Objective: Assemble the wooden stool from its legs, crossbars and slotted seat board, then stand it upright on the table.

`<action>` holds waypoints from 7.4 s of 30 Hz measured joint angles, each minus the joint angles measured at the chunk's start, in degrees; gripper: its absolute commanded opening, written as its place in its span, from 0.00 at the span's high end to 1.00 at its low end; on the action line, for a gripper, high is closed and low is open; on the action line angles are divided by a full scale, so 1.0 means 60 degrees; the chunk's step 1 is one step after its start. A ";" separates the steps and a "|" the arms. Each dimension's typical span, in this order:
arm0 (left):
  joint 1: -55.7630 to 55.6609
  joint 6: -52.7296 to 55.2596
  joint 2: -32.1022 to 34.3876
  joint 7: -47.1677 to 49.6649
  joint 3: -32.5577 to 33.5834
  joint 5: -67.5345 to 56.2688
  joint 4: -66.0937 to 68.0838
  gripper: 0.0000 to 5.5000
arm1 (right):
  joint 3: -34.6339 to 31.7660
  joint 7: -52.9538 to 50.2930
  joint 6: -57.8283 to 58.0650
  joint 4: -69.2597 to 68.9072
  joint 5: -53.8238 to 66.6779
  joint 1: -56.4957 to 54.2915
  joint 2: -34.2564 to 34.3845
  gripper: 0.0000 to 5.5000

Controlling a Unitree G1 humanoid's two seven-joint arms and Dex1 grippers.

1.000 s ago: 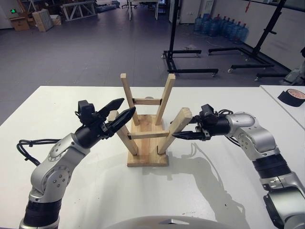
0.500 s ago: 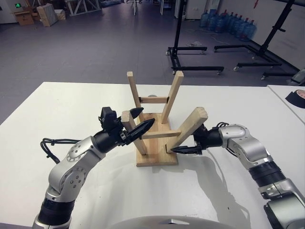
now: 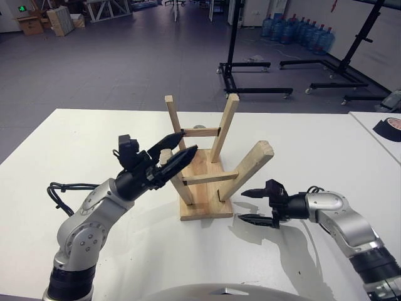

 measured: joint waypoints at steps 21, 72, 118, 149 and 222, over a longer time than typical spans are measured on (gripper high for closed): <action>-0.0660 0.0340 -0.0950 -0.0151 -0.0387 -0.0738 0.0652 0.34 | -0.1111 -0.1470 0.0108 -0.5209 0.1391 0.1423 0.0564 0.27; -0.0311 0.0490 -0.0181 -0.0149 -0.0467 0.0355 0.0062 0.34 | 0.0619 -0.7377 -0.4796 -0.2760 -0.8496 -0.0244 0.2379 0.27; -0.0016 -0.0018 -0.0252 -0.0308 -0.0901 0.1985 0.0714 0.34 | -0.1469 -0.6232 0.2011 -0.4286 0.2971 -0.2603 0.4399 0.27; -0.0664 0.0496 -0.0229 -0.1017 -0.1457 0.2850 0.1057 0.34 | -0.4892 -0.5367 0.3512 -0.1951 0.7342 -0.2357 0.1427 0.27; 0.0513 0.0481 0.1158 -0.1565 0.0665 -0.0093 -0.1218 0.34 | -0.2148 -0.2340 0.2714 -0.2306 0.2460 -0.0785 0.0208 0.27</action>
